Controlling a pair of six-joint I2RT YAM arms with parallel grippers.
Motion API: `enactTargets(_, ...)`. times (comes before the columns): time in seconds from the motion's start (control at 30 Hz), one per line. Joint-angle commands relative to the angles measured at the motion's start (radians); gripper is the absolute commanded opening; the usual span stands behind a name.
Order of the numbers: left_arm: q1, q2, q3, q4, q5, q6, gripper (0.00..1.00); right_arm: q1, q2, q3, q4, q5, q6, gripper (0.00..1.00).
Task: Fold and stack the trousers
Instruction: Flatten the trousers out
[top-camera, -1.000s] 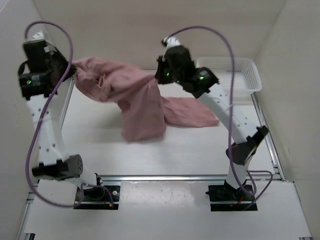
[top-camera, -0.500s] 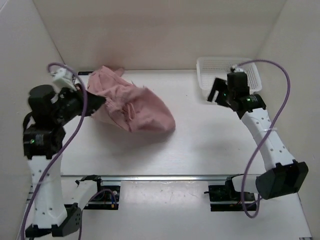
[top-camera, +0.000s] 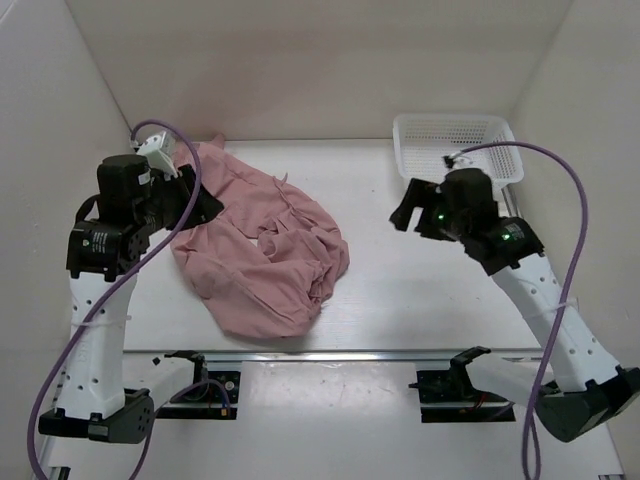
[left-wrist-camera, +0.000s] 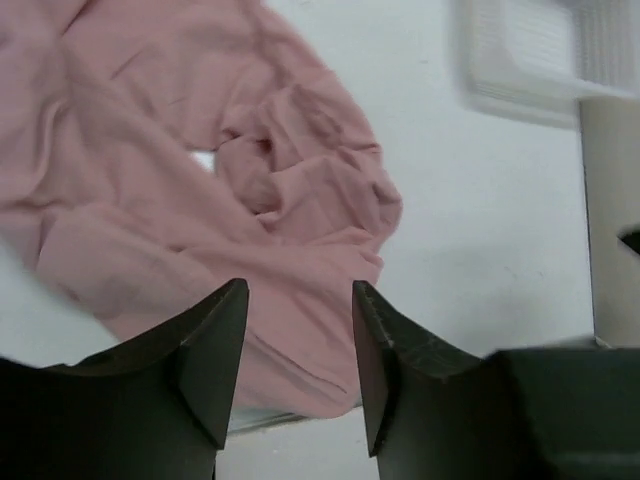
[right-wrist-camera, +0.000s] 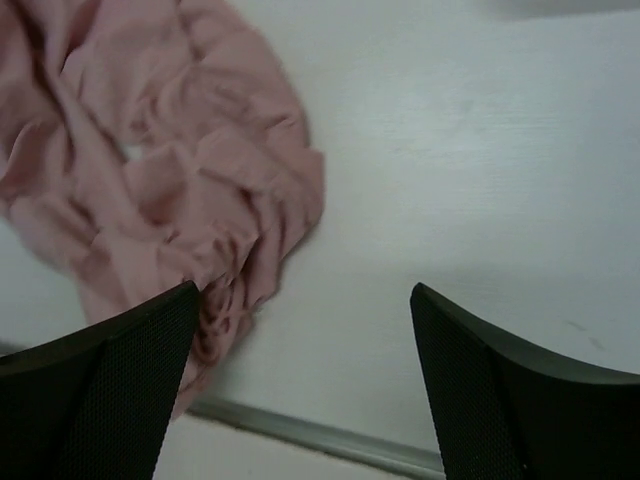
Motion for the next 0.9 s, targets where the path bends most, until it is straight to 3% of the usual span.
enactTargets(0.0, 0.030, -0.005, -0.074, -0.105, -0.216, -0.005, 0.54, 0.185, 0.032, -0.031, 0.005, -0.018, 0.077, 0.89)
enactTargets(0.03, 0.043, -0.023, -0.172, -0.105, -0.250, -0.031, 0.49, 0.304, 0.043, -0.063, 0.015, -0.006, 0.097, 0.89)
enactTargets(0.07, 0.054, -0.041, -0.226, -0.105, -0.250, -0.045, 0.53, 0.367, 0.081, -0.080, 0.027, 0.003, 0.120, 0.89)
enactTargets(0.13, 0.073, -0.092, -0.336, -0.096, -0.218, -0.074, 0.75, 0.535, 0.141, -0.103, 0.059, 0.031, 0.179, 0.95)
enactTargets(0.17, 0.082, -0.109, -0.446, -0.086, -0.166, -0.099, 0.80, 0.582, 0.218, -0.104, 0.059, 0.031, 0.199, 0.97)
enactTargets(0.2, 0.082, -0.144, -0.499, -0.072, -0.146, -0.114, 1.00, 0.621, 0.260, -0.104, 0.083, 0.031, 0.215, 0.98)
enactTargets(0.33, 0.134, -0.207, -0.714, 0.016, -0.033, -0.173, 1.00, 0.728, 0.469, -0.049, 0.154, -0.049, 0.265, 1.00)
enactTargets(0.5, 0.179, -0.154, -0.671, 0.013, -0.064, -0.198, 1.00, 0.777, 0.523, -0.021, 0.174, -0.071, 0.255, 1.00)
enactTargets(0.73, 0.191, 0.145, -0.633, 0.146, -0.067, -0.242, 1.00, 0.797, 0.534, -0.042, 0.220, -0.104, 0.235, 0.99)
enactTargets(0.83, 0.191, 0.271, -0.606, 0.189, -0.092, -0.242, 1.00, 0.807, 0.546, -0.022, 0.220, -0.104, 0.209, 0.89)
enactTargets(0.87, 0.191, 0.312, -0.596, 0.198, -0.092, -0.242, 0.91, 0.807, 0.557, -0.022, 0.229, -0.104, 0.209, 0.74)
